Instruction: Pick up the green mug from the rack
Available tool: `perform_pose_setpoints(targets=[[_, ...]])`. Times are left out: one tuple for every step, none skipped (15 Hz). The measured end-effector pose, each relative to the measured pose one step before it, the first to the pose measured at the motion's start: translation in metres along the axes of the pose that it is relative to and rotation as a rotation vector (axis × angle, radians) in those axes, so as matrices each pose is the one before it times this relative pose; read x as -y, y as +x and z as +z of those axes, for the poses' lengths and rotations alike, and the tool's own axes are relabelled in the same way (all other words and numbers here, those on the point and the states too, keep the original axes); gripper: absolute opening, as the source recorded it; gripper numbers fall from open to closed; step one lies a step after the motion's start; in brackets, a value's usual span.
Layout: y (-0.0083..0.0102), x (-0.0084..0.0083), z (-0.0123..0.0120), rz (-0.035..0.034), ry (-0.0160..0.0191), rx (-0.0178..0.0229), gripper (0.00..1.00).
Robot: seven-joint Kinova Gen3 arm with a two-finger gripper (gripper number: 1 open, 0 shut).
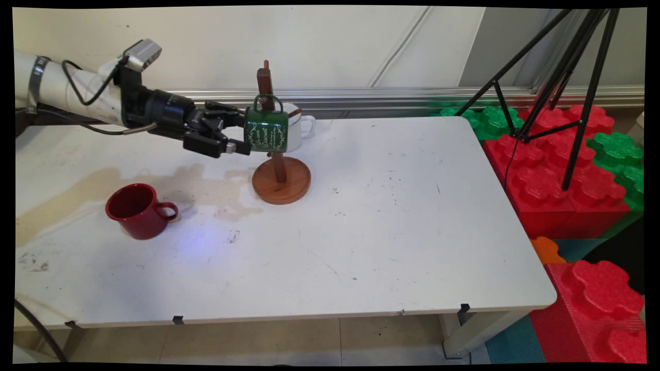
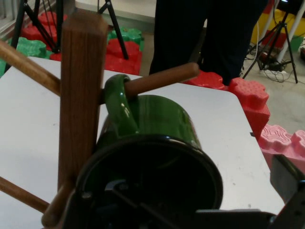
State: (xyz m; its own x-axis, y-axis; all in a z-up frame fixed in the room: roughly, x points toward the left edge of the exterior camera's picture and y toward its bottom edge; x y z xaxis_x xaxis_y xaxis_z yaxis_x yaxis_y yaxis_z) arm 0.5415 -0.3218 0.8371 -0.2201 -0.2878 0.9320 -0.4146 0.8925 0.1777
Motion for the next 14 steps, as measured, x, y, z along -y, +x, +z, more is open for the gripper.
perform_pose_setpoints(targets=[[-0.00123,0.00117,0.00259,-0.00407,0.00392,-0.00288,1.00],[-0.00177,0.00122,0.00248,-0.00515,0.00469,-0.00171,1.00],[-0.00157,0.00092,0.00191,-0.00472,0.00348,-0.00109,1.00],[-0.00132,0.00064,0.00151,-0.00393,0.00276,-0.00083,1.00],[-0.00129,0.00057,0.00134,-0.00418,0.00263,-0.00073,1.00],[-0.00120,0.00051,0.00144,-0.00406,0.00187,-0.00033,1.00],[-0.00197,0.00054,0.00204,-0.00724,0.00301,-0.00149,1.00],[-0.00134,0.00033,0.00133,-0.00516,0.00220,-0.00130,1.00],[-0.00074,0.00013,0.00074,-0.00289,0.00074,-0.00065,1.00],[-0.00088,0.00014,0.00096,-0.00435,0.00107,-0.00166,1.00],[-0.00062,0.00004,0.00054,-0.00285,0.00037,-0.00120,1.00],[-0.00070,-0.00003,0.00061,-0.00403,0.00045,-0.00271,1.00],[-0.00041,0.00006,0.00050,-0.00259,0.00006,-0.00160,0.00],[-0.00065,-0.00022,0.00030,-0.00380,0.00004,-0.00270,0.00]])
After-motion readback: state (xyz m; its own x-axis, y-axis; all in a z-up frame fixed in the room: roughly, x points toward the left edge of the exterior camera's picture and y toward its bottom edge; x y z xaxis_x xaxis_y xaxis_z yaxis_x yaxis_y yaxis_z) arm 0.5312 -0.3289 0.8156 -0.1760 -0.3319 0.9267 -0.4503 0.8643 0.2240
